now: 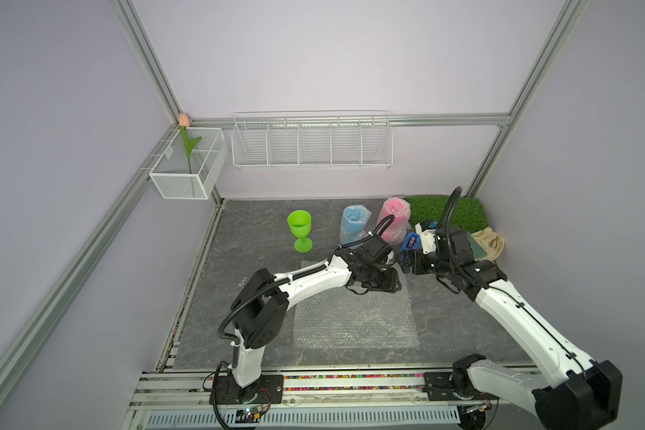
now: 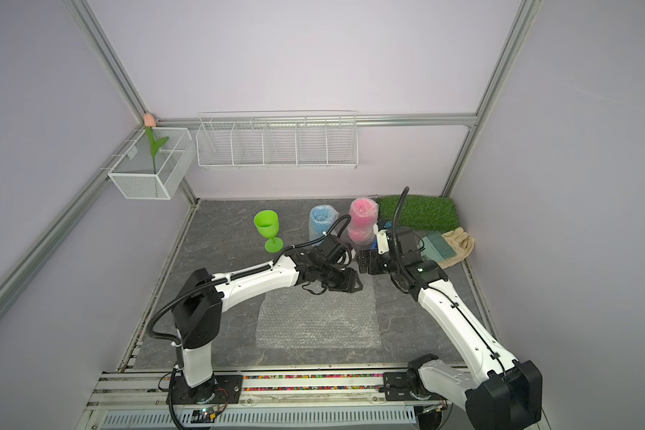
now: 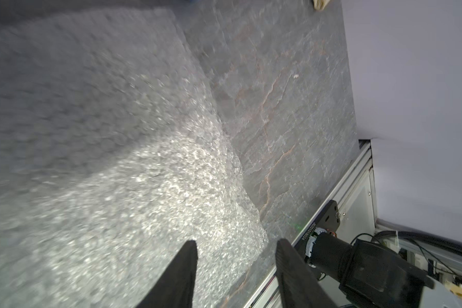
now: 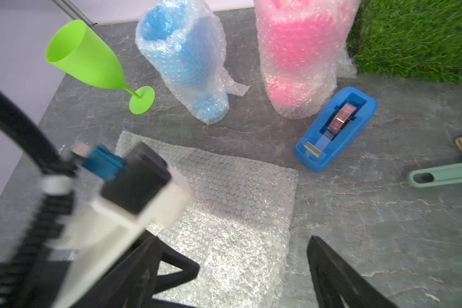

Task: Wrap wine glasses in bubble wrap
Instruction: Move the bubble wrap to the center of the board, then pick up the wine glass at the center of the board.

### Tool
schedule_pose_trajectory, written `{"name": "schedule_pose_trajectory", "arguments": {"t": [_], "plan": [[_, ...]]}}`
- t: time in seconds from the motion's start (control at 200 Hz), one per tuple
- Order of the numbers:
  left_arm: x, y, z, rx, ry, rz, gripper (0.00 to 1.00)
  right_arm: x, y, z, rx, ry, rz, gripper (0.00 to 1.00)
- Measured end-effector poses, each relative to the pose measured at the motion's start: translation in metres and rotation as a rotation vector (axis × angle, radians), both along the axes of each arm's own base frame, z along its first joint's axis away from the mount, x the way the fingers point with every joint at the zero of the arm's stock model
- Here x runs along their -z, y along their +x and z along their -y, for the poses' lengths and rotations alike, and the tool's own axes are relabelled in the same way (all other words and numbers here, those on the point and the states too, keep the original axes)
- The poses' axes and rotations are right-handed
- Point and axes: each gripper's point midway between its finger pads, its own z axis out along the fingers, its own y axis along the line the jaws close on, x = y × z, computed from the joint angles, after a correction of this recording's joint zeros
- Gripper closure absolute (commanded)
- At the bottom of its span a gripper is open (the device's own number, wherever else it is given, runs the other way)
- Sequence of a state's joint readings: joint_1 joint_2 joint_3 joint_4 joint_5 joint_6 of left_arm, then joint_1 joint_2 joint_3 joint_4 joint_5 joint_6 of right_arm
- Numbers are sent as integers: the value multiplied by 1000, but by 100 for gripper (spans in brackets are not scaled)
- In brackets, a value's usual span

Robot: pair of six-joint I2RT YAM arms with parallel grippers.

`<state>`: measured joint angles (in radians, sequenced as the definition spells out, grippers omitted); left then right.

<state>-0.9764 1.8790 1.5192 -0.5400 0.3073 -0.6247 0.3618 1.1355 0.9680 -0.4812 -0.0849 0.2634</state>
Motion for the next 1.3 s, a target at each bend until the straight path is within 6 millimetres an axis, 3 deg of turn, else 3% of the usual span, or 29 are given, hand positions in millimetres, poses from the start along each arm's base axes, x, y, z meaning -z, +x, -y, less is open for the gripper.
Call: {"name": "schedule_pose_trajectory", "arguments": {"t": [0.135, 0.24, 0.335, 0.52, 0.735, 0.865, 1.04, 1.305], "plan": [[-38, 36, -41, -89, 2, 129, 42, 5, -1, -8, -23, 28, -28, 6], [-51, 55, -83, -173, 35, 199, 35, 12, -5, -12, -39, 38, -52, 5], [-54, 70, -122, -254, 85, 240, 29, 17, -11, -18, -66, 47, -72, 4], [-52, 101, -199, -434, 198, 315, 0, 25, -17, -36, -124, 49, -99, 4], [-54, 135, -267, -605, 292, 360, 1, 34, -13, -44, -141, 36, -130, 4], [-54, 157, -282, -650, 358, 370, 1, 30, -11, -49, -150, 38, -122, 4], [-48, 192, -278, -654, 414, 376, 1, 25, -9, -52, -154, 39, -112, 3], [-26, 227, -277, -652, 472, 340, 1, 28, -10, -48, -143, 23, -123, 4]]}}
